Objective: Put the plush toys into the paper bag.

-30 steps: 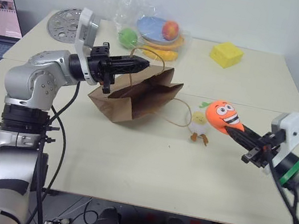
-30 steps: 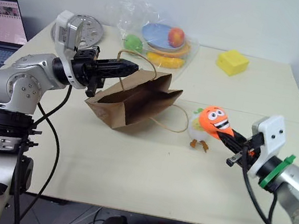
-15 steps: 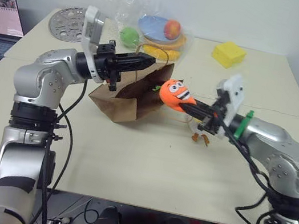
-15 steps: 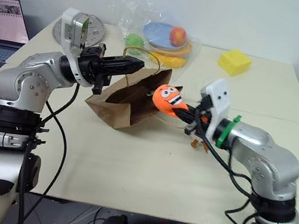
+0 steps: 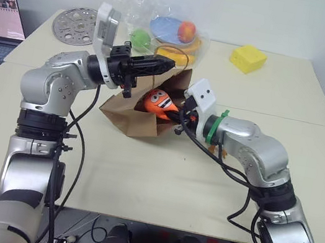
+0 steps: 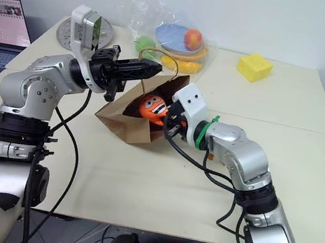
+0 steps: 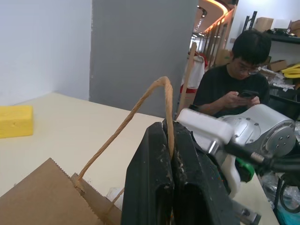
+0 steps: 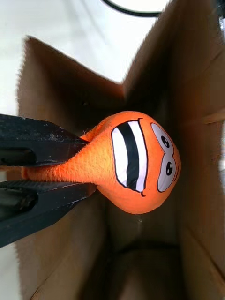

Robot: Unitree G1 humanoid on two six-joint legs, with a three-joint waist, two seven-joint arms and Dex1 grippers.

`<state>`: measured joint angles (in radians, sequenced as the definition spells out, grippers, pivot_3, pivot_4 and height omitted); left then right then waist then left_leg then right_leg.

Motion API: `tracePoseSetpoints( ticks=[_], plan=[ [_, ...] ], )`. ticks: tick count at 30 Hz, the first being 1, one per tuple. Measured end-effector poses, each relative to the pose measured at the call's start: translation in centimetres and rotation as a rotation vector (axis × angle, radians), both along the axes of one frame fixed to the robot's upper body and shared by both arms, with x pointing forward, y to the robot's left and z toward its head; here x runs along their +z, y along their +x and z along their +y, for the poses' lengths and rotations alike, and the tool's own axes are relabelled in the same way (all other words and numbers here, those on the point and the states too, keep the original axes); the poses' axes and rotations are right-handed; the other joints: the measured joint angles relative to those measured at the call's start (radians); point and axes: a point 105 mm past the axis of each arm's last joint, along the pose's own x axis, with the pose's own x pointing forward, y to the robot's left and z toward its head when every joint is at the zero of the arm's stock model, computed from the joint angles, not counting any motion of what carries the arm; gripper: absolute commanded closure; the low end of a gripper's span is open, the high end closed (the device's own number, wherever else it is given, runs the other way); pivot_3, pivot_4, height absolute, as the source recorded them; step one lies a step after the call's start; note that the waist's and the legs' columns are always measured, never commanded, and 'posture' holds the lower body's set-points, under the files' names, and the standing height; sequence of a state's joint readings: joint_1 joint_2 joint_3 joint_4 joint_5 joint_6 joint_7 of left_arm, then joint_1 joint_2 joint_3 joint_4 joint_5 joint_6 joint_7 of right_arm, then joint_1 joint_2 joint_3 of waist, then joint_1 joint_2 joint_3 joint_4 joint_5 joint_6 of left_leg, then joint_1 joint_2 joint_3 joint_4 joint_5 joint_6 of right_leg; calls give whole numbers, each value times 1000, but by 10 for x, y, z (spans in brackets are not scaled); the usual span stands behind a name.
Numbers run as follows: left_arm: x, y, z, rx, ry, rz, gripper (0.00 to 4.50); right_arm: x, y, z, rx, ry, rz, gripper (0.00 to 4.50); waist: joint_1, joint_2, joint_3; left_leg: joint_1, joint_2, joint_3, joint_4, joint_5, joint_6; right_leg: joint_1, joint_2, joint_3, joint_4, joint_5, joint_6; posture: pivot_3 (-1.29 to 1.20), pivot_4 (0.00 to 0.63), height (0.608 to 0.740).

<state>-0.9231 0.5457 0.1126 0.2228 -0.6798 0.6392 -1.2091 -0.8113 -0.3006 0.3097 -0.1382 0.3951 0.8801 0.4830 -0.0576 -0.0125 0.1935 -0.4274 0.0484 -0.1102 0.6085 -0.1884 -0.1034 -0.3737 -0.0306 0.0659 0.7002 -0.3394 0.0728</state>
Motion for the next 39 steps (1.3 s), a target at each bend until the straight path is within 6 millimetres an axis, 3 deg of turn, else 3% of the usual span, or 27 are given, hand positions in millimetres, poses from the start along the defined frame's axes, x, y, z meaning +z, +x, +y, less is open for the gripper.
tracePoseSetpoints(
  ticks=[3, 9, 14, 16, 20, 23, 28, 30, 33, 35, 37, 39],
  plan=[
    [0, -1, -3, -11, 7, -1, 4500, -2, 1, 5, 6, -9, 5, 4478, -1, 0, 0, 0, 0, 0, 0, 0, 0, 0, 0, 0, 0, 0, 0, 0, 150, 740],
    [1, -2, -6, -18, 2, -3, 4500, 0, -5, 13, 44, 34, 0, 2510, 0, 0, 0, 0, 0, 0, 0, 0, 0, 0, 0, 0, 0, 0, 0, 0, 150, 740],
    [1, -2, -3, -10, 7, -4, 4500, 17, -13, -14, 26, 88, -17, 620, 2, 0, 0, 0, 0, 0, 0, 0, 0, 0, 0, 0, 0, 0, 0, 0, 150, 740],
    [1, -2, -3, -8, 8, -3, 4500, 29, -16, -20, 18, 133, -27, 63, 1, 0, 0, 0, 0, 0, 0, 0, 0, 0, 0, 0, 0, 0, 0, 0, 150, 740],
    [0, -2, -3, -8, 9, -3, 4500, 59, -24, -39, -13, 266, -59, 24, -1, 0, 0, 0, 0, 0, 0, 0, 0, 0, 0, 0, 0, 0, 0, 0, 150, 740],
    [-2, -2, -2, -5, 8, 1, 4500, 59, -26, -66, -93, 243, -94, 24, 4, 0, 0, 0, 0, 0, 0, 0, 0, 0, 0, 0, 0, 0, 0, 0, 150, 740],
    [0, -2, 2, 7, 3, -6, 4500, 11, -17, -135, -361, 114, -7, 24, 13, 0, 0, 0, -1, 1, 0, 0, 0, 0, 0, 1, -1, 0, 0, 0, 150, 740],
    [1, -2, 2, 6, 3, -7, 4500, 1, -18, -150, -416, 53, -10, 24, 10, 0, 0, 0, 0, 1, 0, 0, 0, 0, 0, 1, -1, 0, 0, 0, 150, 740],
    [0, -3, 1, 0, 4, -9, 4500, -14, -23, -161, -462, 35, -14, 24, 0, -1, -1, 1, 0, 0, 0, 0, 0, 1, 0, 1, -1, 0, 0, 0, 150, 740],
    [1, -3, 3, 7, 6, -10, 4500, -52, -32, -163, -501, 44, 91, 24, 1, -1, -1, 1, 0, 0, -1, 0, 0, 1, 0, 1, -1, 0, 0, 0, 150, 740],
    [1, -2, 4, 12, 9, -11, 4500, -79, -37, -152, -510, 61, 179, 24, -6, 0, 0, 0, 0, 2, -1, 0, 0, 0, 0, 3, -1, 0, 0, 0, 150, 740],
    [1, -3, 3, 10, 10, -10, 4500, -79, -35, -137, -489, 88, 176, 24, -14, 1, 0, 1, 0, 3, 0, 0, 0, 0, 0, 4, 0, 0, 0, 0, 150, 740]
  ],
)
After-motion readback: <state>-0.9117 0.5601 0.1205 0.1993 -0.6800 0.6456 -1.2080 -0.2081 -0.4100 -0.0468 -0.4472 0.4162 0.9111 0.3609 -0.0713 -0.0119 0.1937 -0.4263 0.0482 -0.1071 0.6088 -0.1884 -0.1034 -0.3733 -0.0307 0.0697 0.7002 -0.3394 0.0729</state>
